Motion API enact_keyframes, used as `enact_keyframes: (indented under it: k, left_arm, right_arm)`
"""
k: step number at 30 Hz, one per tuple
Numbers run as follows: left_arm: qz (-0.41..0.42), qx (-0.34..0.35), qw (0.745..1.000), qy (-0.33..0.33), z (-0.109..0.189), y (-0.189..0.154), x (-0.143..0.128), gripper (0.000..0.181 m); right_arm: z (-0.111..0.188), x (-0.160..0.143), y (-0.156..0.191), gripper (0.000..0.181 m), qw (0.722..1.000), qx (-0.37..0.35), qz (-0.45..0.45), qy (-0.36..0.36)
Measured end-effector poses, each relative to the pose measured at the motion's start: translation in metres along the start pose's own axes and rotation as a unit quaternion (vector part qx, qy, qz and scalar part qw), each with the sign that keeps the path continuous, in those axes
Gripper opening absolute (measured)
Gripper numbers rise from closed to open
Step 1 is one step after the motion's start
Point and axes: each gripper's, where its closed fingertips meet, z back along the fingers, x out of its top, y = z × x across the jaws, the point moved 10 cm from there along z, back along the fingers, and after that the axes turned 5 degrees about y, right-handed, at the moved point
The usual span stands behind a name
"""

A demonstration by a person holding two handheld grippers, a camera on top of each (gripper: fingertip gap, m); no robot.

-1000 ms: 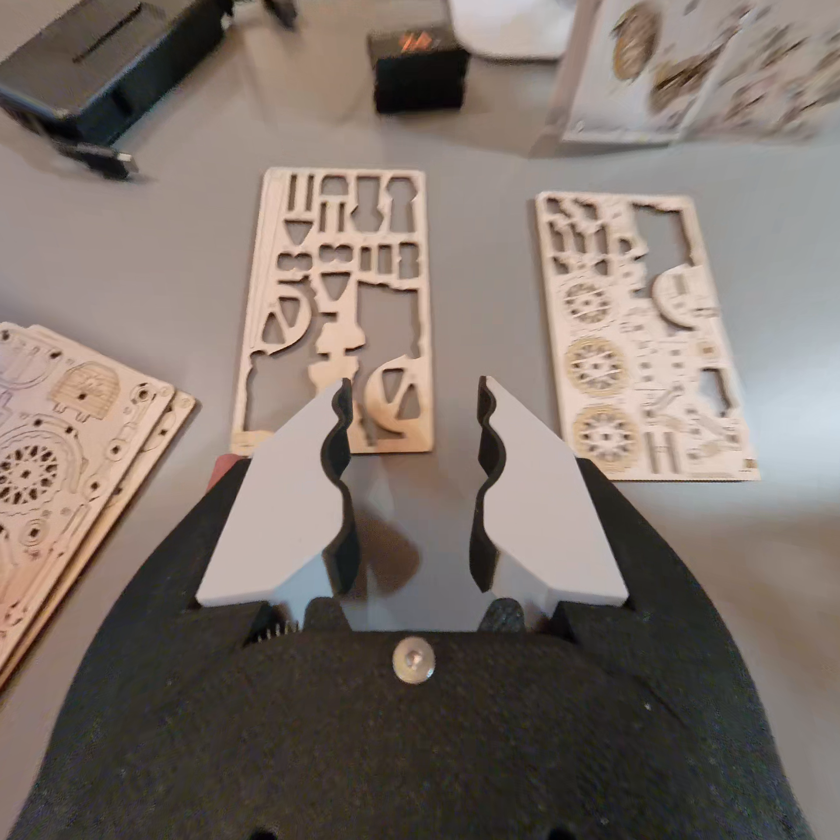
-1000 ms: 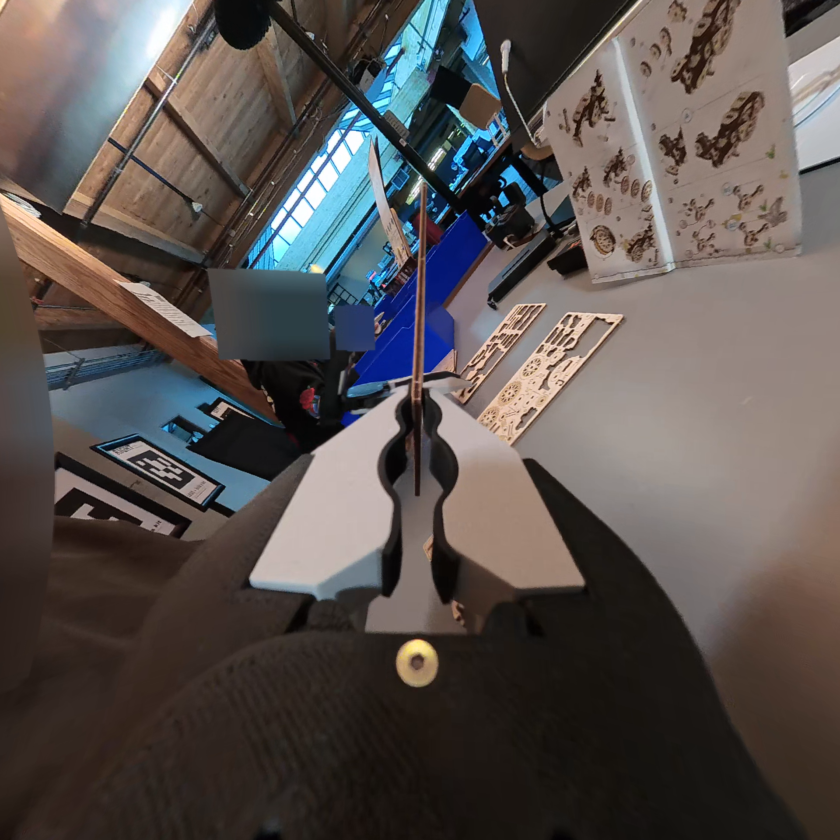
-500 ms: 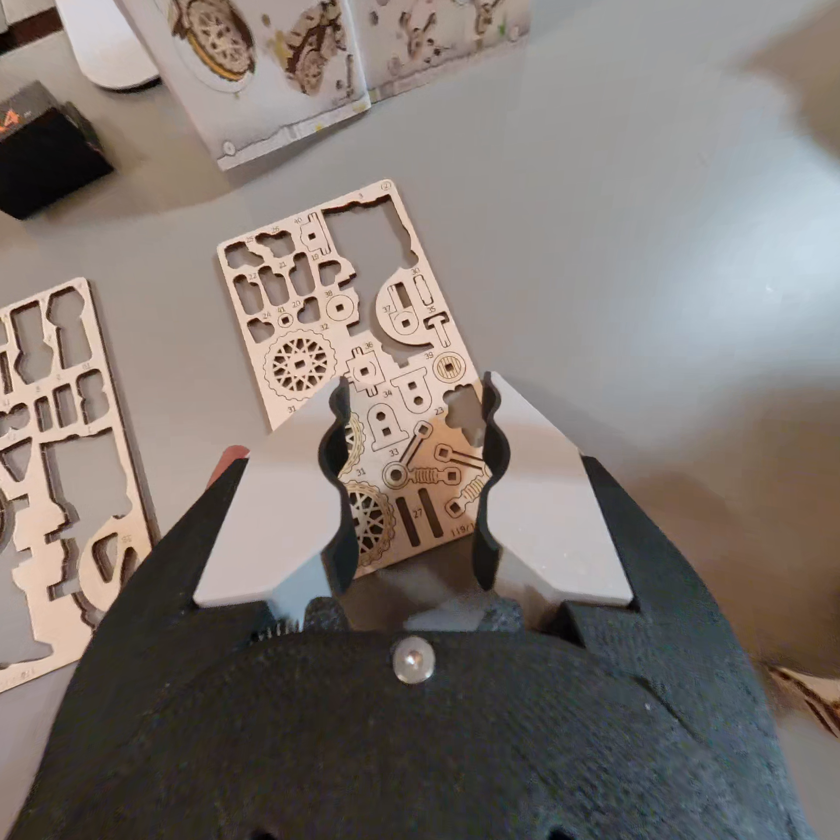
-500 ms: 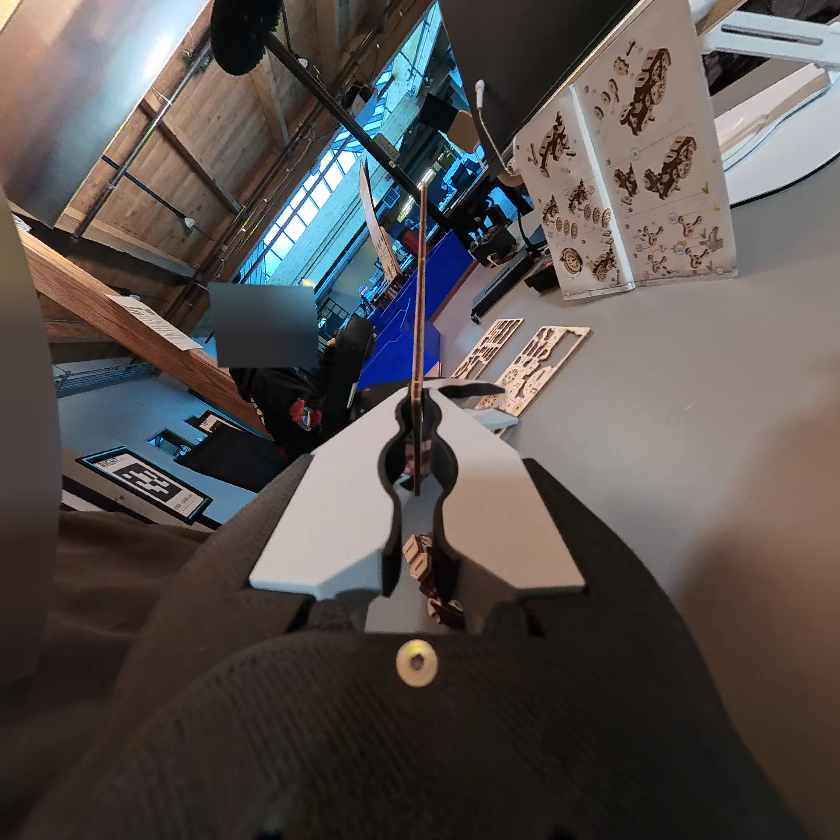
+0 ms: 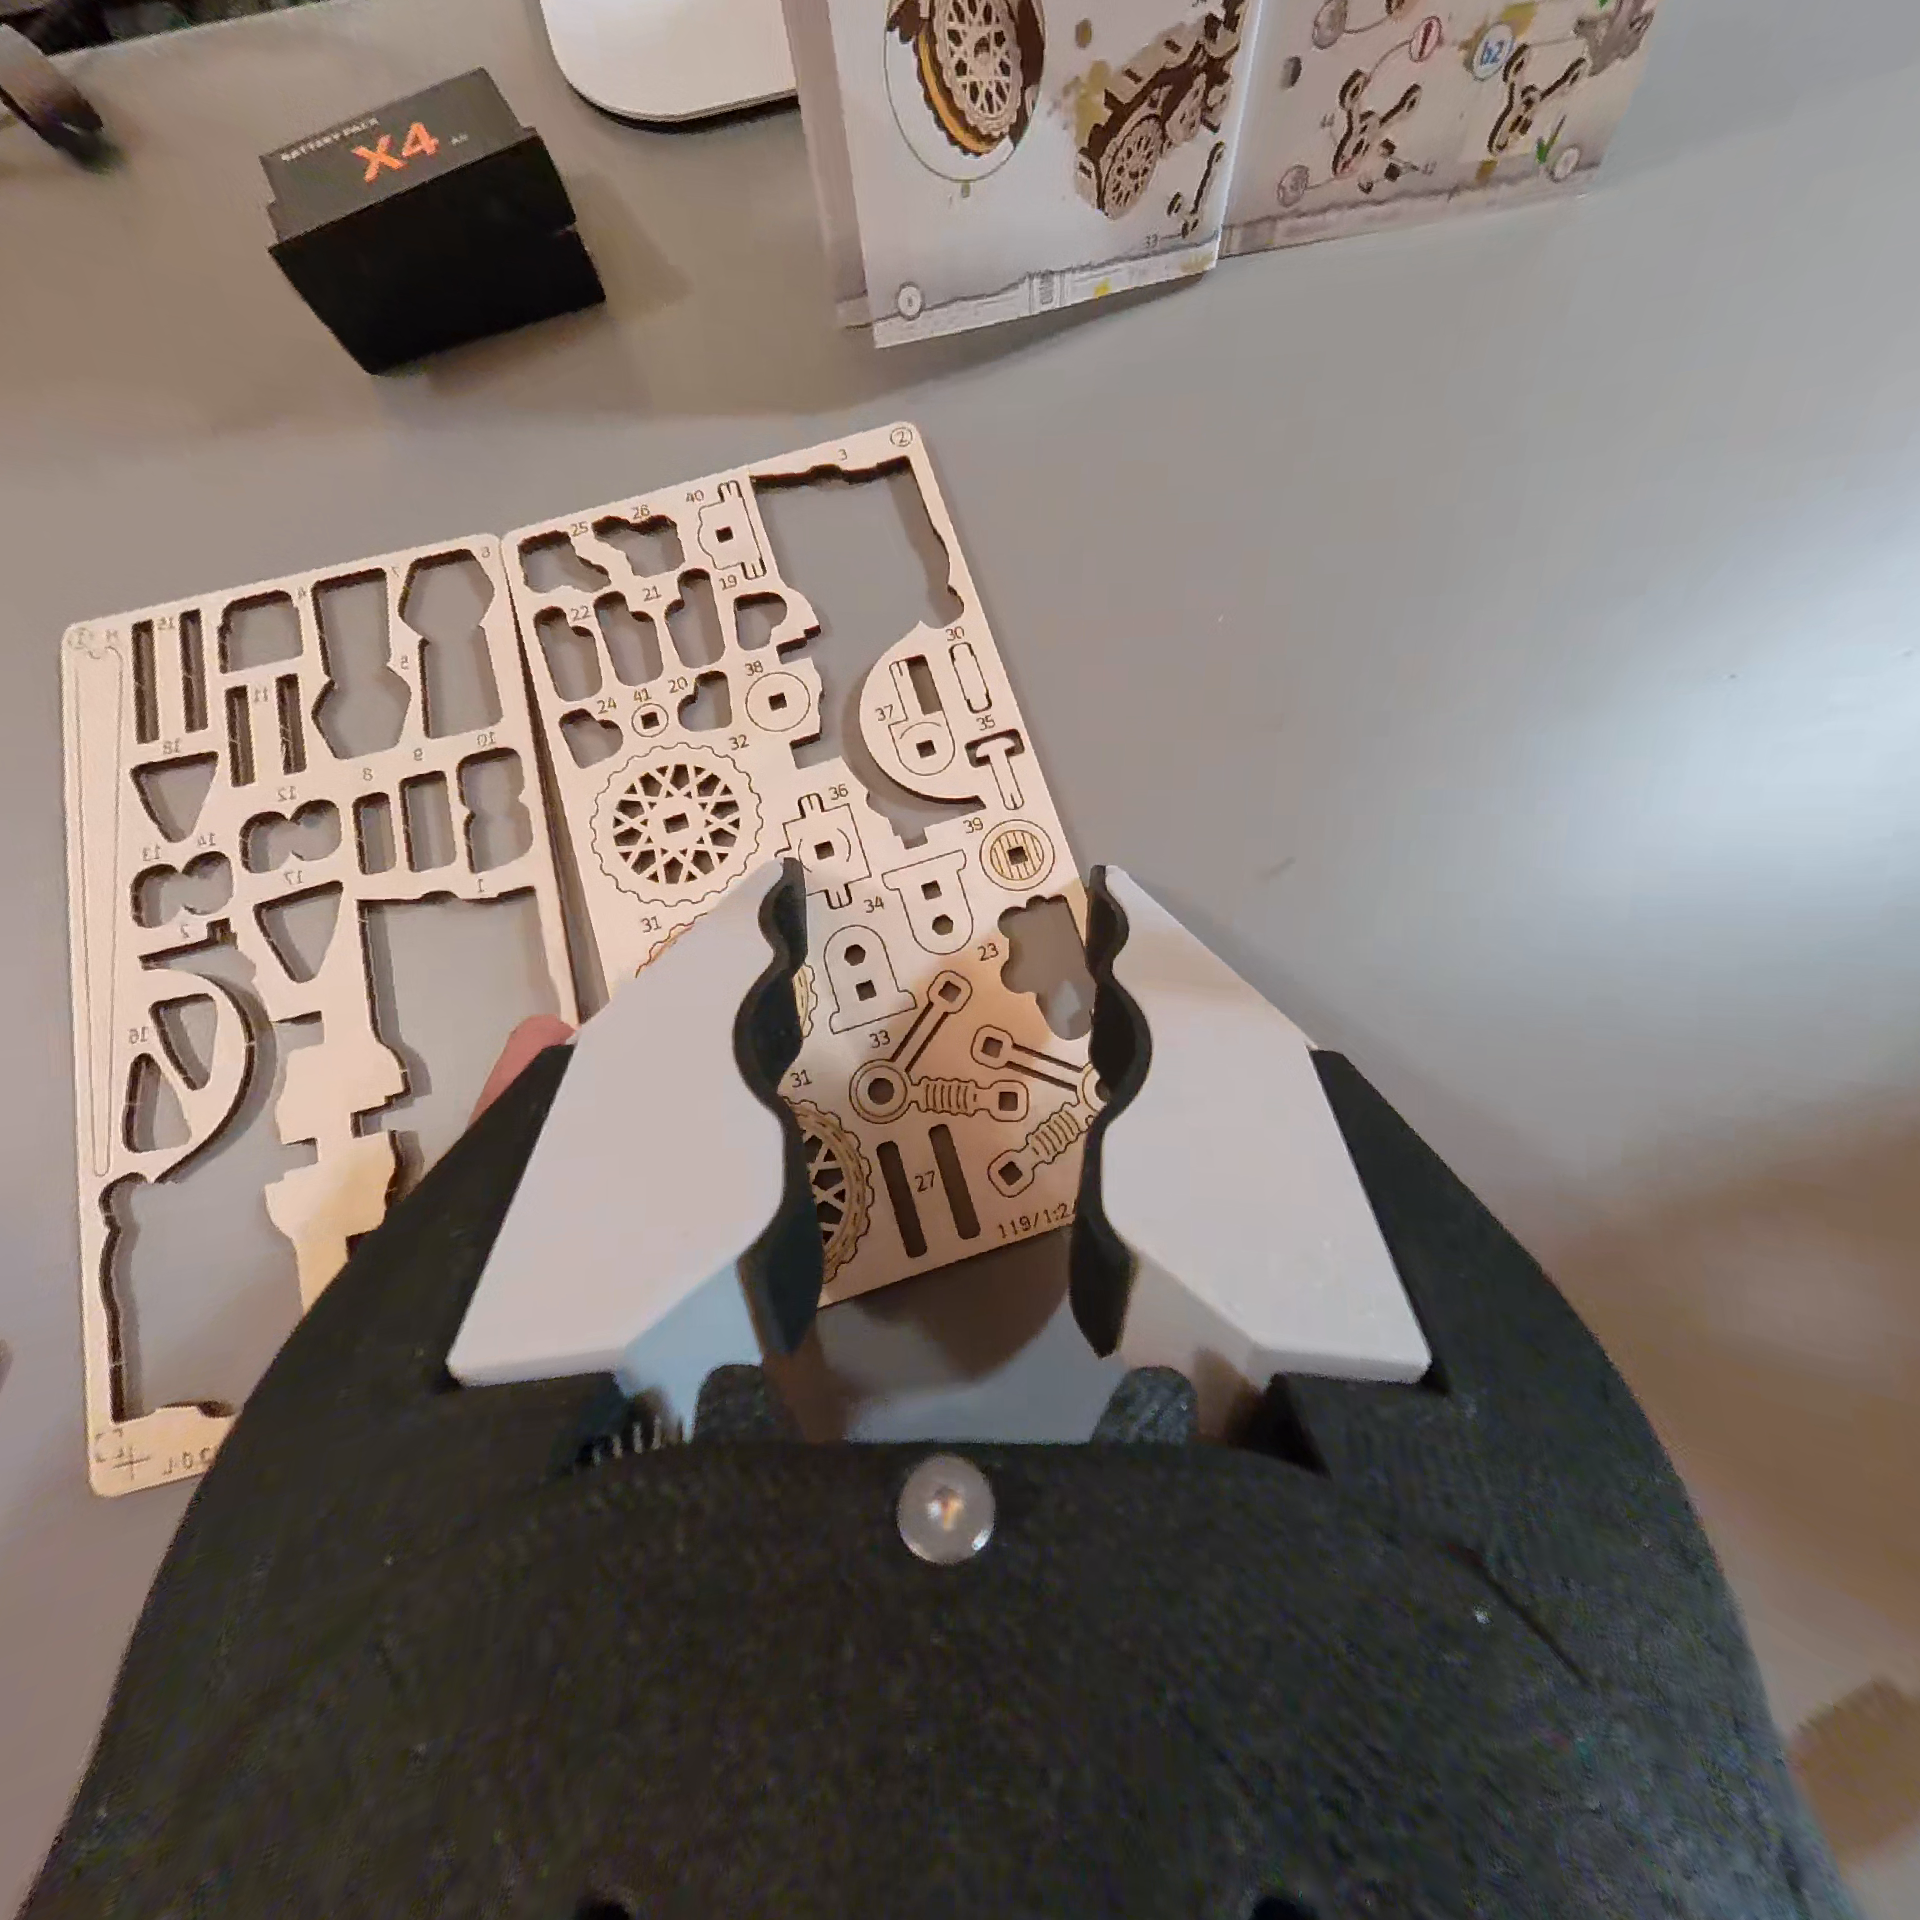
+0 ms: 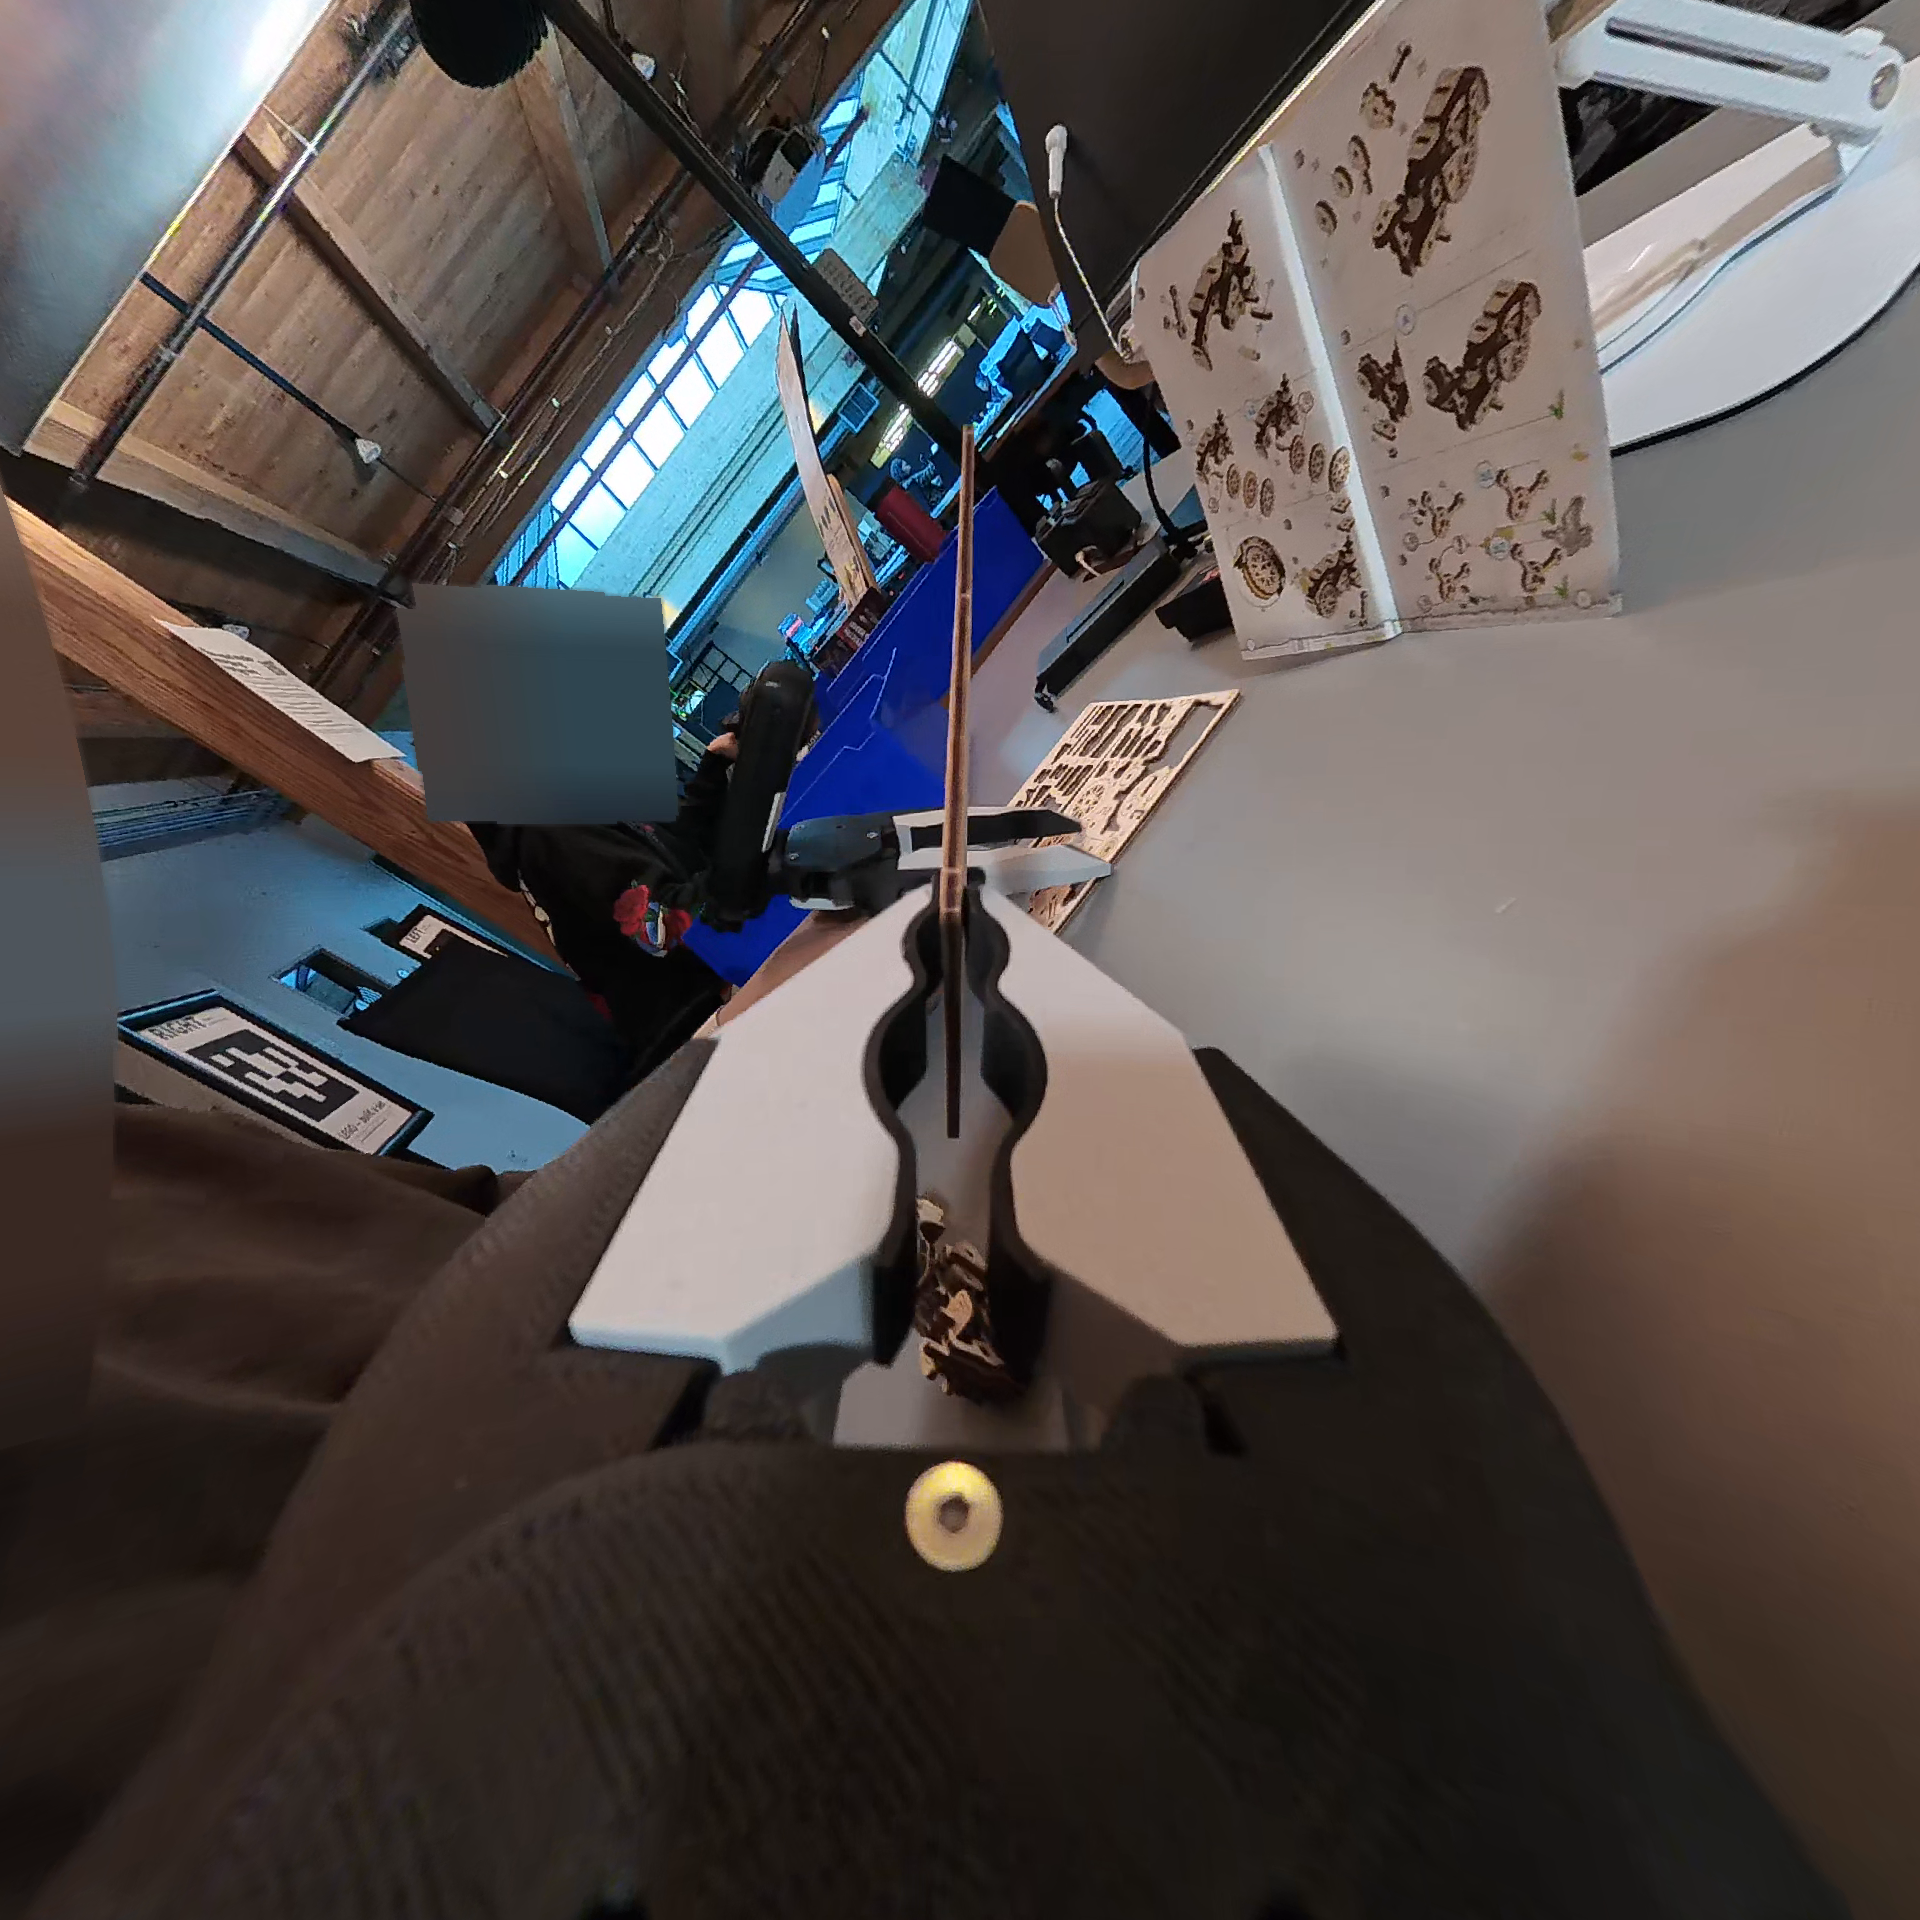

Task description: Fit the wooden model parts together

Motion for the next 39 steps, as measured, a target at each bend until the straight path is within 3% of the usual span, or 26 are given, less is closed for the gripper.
enact_keyframes:
  k: [6,11,14,18,21,25,27,30,32,36,39]
  left_arm:
    - [0.011,-0.026,0.999,-0.024,0.006,-0.004,-0.002,0.060]
    - [0.021,-0.110,0.983,-0.148,0.043,-0.031,-0.005,0.063]
    - [0.033,-0.242,0.948,-0.204,0.057,-0.050,-0.015,0.072]
    - [0.085,-0.370,0.898,-0.220,0.060,-0.053,-0.014,0.071]
    - [0.141,-0.450,0.845,-0.253,0.066,-0.042,-0.010,0.054]
    - [0.210,-0.472,0.797,-0.314,0.068,-0.007,-0.016,0.007]
    - [0.223,-0.493,0.777,-0.323,0.067,0.008,-0.019,0.001]
    - [0.197,-0.498,0.786,-0.311,0.060,0.024,-0.023,0.000]
    - [0.154,-0.501,0.796,-0.301,0.055,0.028,-0.024,0.000]
    - [0.114,-0.521,0.799,-0.279,0.040,0.028,-0.014,0.000]
    - [0.097,-0.513,0.812,-0.263,0.032,0.024,-0.005,0.000]
  right_arm:
    - [-0.003,-0.003,0.002,0.000,1.000,0.003,-0.004,-0.002]
    - [-0.020,-0.013,0.009,0.000,0.999,0.022,-0.028,-0.010]
    - [-0.037,-0.016,0.009,0.001,0.999,0.027,-0.035,-0.005]
    - [-0.064,-0.015,0.010,0.000,0.999,0.039,-0.019,0.010]
    - [-0.090,-0.014,0.010,0.000,0.996,0.078,-0.019,0.041]
    - [-0.124,-0.011,0.008,0.000,0.986,0.137,-0.009,0.091]
    - [-0.139,-0.011,0.007,0.006,0.977,0.157,0.006,0.142]
    - [-0.154,-0.005,0.003,0.051,0.961,0.185,0.031,0.202]
    - [-0.162,0.003,-0.002,0.059,0.964,0.165,0.063,0.198]
    - [-0.177,0.015,-0.012,0.045,0.965,0.154,0.128,0.171]
    - [-0.179,0.012,-0.020,0.016,0.960,0.183,0.137,0.161]
